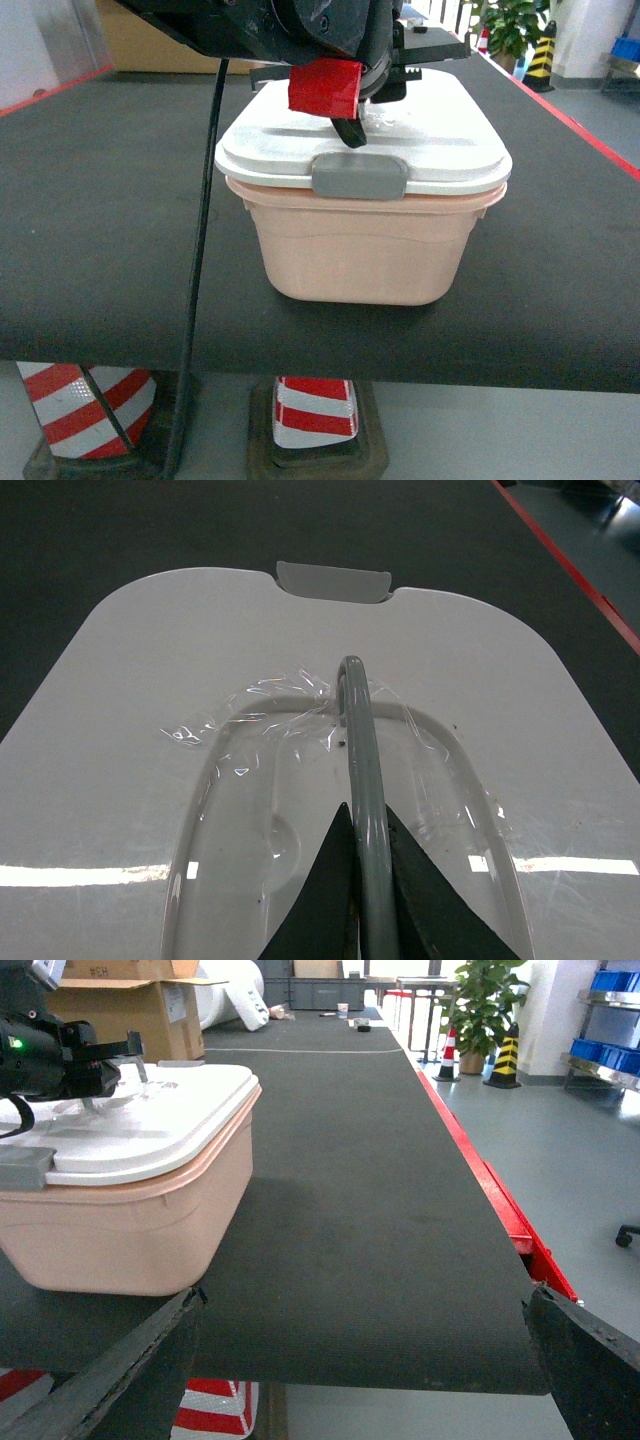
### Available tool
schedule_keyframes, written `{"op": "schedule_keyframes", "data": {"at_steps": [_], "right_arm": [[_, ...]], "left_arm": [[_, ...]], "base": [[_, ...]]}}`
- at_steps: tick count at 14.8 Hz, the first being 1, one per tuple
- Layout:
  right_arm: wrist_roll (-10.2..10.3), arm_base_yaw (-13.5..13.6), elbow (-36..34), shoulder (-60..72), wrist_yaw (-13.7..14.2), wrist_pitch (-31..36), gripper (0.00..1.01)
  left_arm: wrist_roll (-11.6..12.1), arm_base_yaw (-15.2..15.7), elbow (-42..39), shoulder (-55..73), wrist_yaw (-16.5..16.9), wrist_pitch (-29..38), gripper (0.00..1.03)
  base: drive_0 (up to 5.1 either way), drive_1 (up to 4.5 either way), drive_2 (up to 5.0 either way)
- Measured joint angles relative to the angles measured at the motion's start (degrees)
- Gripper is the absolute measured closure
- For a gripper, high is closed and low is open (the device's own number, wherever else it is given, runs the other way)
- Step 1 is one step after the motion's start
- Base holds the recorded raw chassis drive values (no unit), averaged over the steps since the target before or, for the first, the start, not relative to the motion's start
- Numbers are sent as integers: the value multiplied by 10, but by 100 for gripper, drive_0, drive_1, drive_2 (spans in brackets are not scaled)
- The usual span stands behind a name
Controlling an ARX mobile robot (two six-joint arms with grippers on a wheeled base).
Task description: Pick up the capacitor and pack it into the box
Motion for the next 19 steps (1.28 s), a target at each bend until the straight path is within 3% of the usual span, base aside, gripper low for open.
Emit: {"op": "schedule_keyframes", "data": {"at_steps": [1, 5, 7, 9, 11, 14, 16, 17, 19], "right_arm": [[0, 0, 0, 0, 0, 0, 3], [0, 0, 0, 0, 0, 0, 3], [0, 0, 0, 0, 0, 0, 3], [0, 0, 0, 0, 0, 0, 3], [0, 0, 0, 0, 0, 0, 3], [0, 0, 0, 0, 0, 0, 3], [0, 0, 0, 0, 0, 0, 3], [0, 0, 0, 0, 0, 0, 3], [0, 0, 0, 0, 0, 0, 3]], "left_arm": [[-1, 0, 0, 1, 7, 10, 100], [-1, 9, -25, -7, 26, 36, 51], [4, 10, -63, -44, 15, 80, 28], [32, 19, -132, -139, 7, 162, 4], [70, 36, -242, -253, 9, 244, 5], [167, 96, -476, -424, 15, 366, 5], [227, 125, -613, -586, 53, 369, 5], [231, 140, -673, -657, 59, 335, 5], [231, 145, -689, -668, 58, 333, 5]], "base": [[0, 0, 0], [0, 0, 0], [0, 0, 0], [0, 0, 0], [0, 0, 0], [0, 0, 0], [0, 0, 0], [0, 0, 0], [0, 0, 0]]}}
